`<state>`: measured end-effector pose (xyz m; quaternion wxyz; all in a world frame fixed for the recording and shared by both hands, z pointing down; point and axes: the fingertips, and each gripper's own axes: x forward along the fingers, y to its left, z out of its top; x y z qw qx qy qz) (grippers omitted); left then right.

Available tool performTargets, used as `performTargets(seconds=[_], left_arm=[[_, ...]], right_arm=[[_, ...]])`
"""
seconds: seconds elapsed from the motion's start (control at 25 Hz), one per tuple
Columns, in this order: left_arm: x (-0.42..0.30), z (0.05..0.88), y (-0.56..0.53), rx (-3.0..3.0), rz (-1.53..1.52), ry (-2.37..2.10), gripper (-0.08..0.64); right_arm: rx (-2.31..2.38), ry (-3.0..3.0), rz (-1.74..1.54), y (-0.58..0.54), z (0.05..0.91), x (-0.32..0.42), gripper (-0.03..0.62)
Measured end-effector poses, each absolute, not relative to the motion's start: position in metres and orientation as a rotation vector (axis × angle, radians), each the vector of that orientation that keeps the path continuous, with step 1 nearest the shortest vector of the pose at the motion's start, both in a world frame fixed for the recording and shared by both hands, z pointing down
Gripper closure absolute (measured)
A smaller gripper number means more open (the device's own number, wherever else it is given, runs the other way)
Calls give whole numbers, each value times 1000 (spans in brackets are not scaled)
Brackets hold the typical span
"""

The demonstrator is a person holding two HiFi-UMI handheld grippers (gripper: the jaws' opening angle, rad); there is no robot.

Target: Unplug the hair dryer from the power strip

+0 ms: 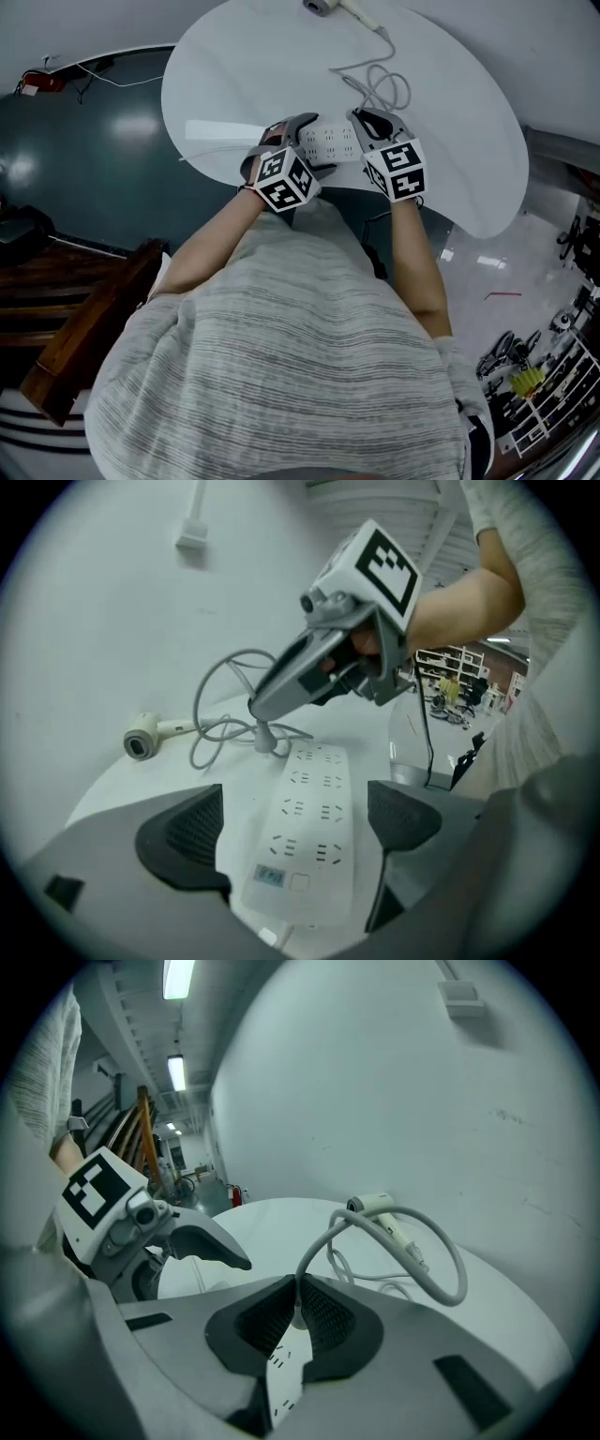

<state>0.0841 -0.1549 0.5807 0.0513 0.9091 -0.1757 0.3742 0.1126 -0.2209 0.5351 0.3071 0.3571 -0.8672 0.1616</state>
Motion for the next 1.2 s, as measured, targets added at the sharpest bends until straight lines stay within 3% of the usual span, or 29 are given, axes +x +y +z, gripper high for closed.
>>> performTargets(seconds=[0.48,0.56,0.68,0.72,0.76,1.2], left_arm=[[35,518,-173,2660,629,-816,108],[31,511,-170,2666,607,-832,180],[26,502,-164,2687,578,-830,473],[24,499,-162,2692,571,-825,536],[23,497,-161,2694,565,-821,552],[17,486,-139,2684,461,-764,552]], right_arm=[[924,-2218,469,-220,587,92,555],[937,-2210,459,-219,587,90,555],[959,-2191,451,-220,589,91,555],[968,-2181,454,-221,589,91,555],[978,-2172,459,-221,589,92,552],[1199,-2207,485,-202,543,102,532]])
